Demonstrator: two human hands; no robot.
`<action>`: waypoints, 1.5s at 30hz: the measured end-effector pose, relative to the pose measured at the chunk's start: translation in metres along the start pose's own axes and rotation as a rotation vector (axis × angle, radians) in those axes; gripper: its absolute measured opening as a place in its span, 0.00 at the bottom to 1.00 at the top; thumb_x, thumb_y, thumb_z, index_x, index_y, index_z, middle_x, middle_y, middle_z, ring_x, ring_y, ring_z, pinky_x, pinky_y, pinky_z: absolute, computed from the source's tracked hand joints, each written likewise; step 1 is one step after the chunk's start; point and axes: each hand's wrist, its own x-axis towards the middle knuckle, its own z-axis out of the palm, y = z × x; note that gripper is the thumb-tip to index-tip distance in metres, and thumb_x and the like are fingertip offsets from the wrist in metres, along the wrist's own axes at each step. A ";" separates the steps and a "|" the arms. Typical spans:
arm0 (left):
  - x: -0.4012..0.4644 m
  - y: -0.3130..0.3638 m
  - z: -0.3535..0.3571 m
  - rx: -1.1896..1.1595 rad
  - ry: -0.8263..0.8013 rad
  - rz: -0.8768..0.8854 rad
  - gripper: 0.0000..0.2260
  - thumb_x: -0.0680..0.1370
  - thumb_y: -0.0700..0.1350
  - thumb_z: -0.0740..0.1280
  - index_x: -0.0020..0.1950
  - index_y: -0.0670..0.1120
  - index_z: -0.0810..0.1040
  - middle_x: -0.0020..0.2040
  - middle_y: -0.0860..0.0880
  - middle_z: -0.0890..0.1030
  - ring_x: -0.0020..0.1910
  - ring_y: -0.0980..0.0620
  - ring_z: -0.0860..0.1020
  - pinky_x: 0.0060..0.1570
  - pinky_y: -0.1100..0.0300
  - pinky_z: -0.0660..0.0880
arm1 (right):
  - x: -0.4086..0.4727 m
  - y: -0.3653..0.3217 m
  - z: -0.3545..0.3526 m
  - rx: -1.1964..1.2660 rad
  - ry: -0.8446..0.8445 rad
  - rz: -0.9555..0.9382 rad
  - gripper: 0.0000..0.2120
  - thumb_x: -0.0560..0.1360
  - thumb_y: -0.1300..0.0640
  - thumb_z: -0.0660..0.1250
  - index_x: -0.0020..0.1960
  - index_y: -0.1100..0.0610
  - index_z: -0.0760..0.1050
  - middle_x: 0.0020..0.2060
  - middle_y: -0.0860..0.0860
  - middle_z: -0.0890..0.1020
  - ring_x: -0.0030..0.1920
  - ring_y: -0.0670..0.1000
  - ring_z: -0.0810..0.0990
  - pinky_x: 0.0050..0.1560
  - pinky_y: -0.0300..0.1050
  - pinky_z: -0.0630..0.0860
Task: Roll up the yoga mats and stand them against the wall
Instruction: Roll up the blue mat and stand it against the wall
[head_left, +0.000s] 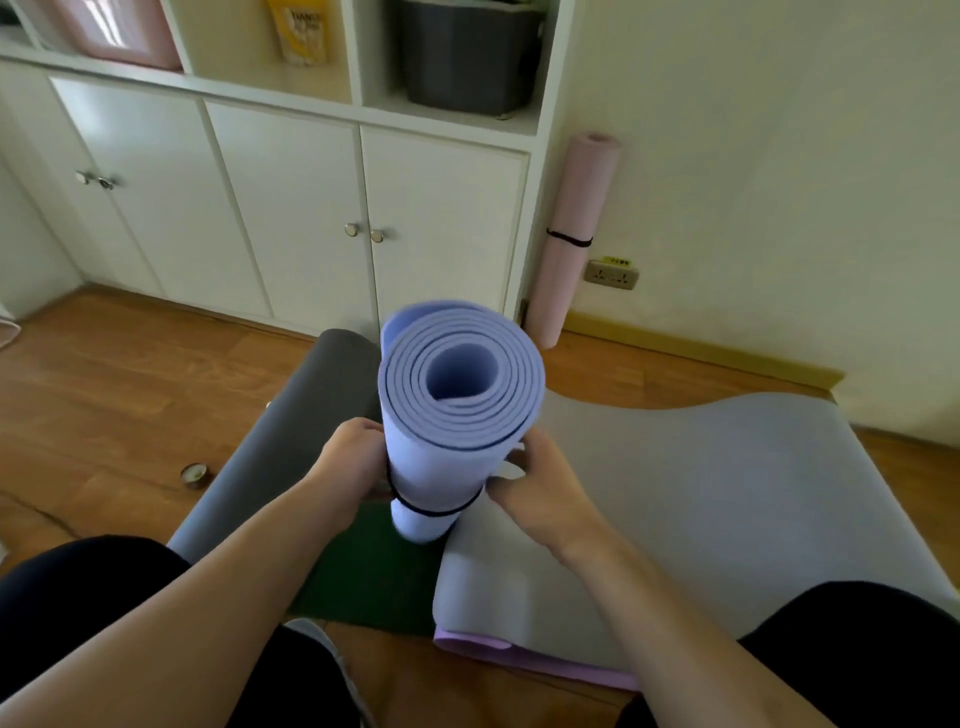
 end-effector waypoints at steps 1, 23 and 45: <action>-0.005 0.009 0.001 0.029 0.023 -0.003 0.10 0.79 0.36 0.62 0.55 0.37 0.82 0.52 0.32 0.84 0.45 0.36 0.83 0.41 0.43 0.86 | -0.003 -0.013 -0.004 0.011 -0.056 -0.019 0.37 0.73 0.65 0.79 0.70 0.35 0.67 0.64 0.34 0.77 0.66 0.37 0.76 0.60 0.37 0.80; 0.030 0.248 0.193 0.002 -0.387 0.485 0.39 0.74 0.27 0.62 0.73 0.66 0.73 0.59 0.49 0.83 0.56 0.42 0.83 0.54 0.41 0.84 | 0.141 -0.036 -0.233 -0.136 0.658 -0.045 0.46 0.53 0.50 0.87 0.68 0.42 0.73 0.62 0.43 0.79 0.59 0.49 0.82 0.56 0.57 0.85; 0.387 0.335 0.358 0.080 -0.428 0.344 0.34 0.65 0.35 0.69 0.70 0.56 0.76 0.65 0.47 0.81 0.64 0.41 0.79 0.58 0.45 0.83 | 0.502 0.133 -0.369 -0.143 0.661 0.151 0.38 0.70 0.52 0.82 0.76 0.44 0.69 0.62 0.50 0.81 0.53 0.55 0.83 0.47 0.54 0.84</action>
